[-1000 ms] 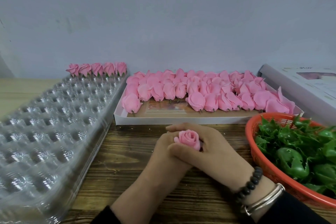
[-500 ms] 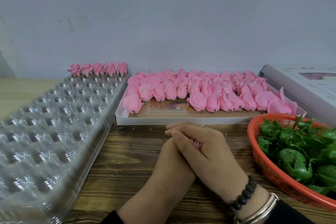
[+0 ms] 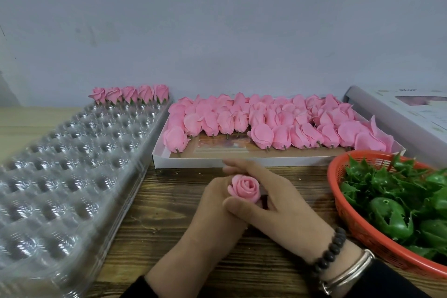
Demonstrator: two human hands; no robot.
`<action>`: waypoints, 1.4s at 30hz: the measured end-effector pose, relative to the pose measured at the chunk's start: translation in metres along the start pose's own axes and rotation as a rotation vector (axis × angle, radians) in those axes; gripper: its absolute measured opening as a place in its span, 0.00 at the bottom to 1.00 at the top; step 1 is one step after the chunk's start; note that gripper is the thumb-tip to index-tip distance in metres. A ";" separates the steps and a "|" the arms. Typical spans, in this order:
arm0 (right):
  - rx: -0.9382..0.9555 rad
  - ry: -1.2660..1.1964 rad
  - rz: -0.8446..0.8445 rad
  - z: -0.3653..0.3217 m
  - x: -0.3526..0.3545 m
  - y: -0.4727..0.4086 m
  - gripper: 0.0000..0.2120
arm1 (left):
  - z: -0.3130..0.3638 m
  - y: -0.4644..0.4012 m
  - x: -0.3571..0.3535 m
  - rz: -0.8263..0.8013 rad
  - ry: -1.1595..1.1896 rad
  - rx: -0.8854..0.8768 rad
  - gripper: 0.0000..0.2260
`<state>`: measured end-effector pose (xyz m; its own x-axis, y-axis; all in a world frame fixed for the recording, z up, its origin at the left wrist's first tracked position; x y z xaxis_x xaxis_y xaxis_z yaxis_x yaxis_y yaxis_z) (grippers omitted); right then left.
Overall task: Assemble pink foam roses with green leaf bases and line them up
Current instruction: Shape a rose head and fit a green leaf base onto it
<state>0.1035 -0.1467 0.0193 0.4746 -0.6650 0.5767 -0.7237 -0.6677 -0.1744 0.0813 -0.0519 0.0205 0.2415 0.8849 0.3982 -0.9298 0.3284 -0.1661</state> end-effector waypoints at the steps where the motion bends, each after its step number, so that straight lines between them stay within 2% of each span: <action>1: 0.009 -0.024 0.025 0.001 0.002 0.001 0.28 | -0.003 0.000 0.003 0.018 -0.002 0.012 0.10; 3: 0.047 -0.015 0.091 0.000 0.006 0.002 0.28 | -0.010 -0.001 0.011 0.087 -0.002 0.066 0.10; 6: 0.136 0.052 0.167 -0.005 0.007 0.003 0.21 | -0.016 -0.002 0.020 0.176 -0.088 0.118 0.15; 11: 0.164 0.119 0.110 -0.010 0.003 0.003 0.16 | -0.016 -0.003 0.019 0.105 -0.232 0.103 0.06; 17: 0.134 0.098 0.043 -0.010 0.002 0.002 0.13 | -0.016 -0.003 0.016 0.039 -0.314 0.100 0.08; 19: 0.143 0.091 0.047 -0.011 0.002 0.002 0.12 | -0.015 -0.004 0.015 0.040 -0.347 0.086 0.05; 25: 0.142 0.089 0.058 -0.010 0.003 0.001 0.11 | -0.012 -0.004 0.014 0.041 -0.260 0.084 0.05; 28: 0.134 0.086 0.067 -0.008 0.004 0.001 0.10 | -0.016 -0.004 0.013 0.061 -0.178 0.114 0.11; 33: 0.131 0.109 0.085 -0.008 0.006 0.001 0.09 | -0.024 -0.002 0.013 0.100 -0.014 0.064 0.23; 38: 0.124 0.138 0.135 -0.007 0.005 0.001 0.11 | -0.028 -0.003 0.011 0.108 0.003 0.041 0.29; 42: 0.111 0.136 0.201 -0.006 0.005 0.002 0.11 | -0.027 -0.004 0.009 0.119 -0.013 0.056 0.38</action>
<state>0.1015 -0.1488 0.0265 0.2492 -0.7419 0.6225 -0.7340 -0.5640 -0.3784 0.0943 -0.0361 0.0006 0.1249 0.9123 0.3901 -0.9659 0.2016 -0.1622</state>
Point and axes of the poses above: each hand's wrist, its own y-axis away from the middle knuckle, its own x-axis out of the back of the hand, z = x × y, the point moved 4 cm from there along -y, towards the middle knuckle, and after that the axes turned 11 degrees about -z, right-handed, at the moved point
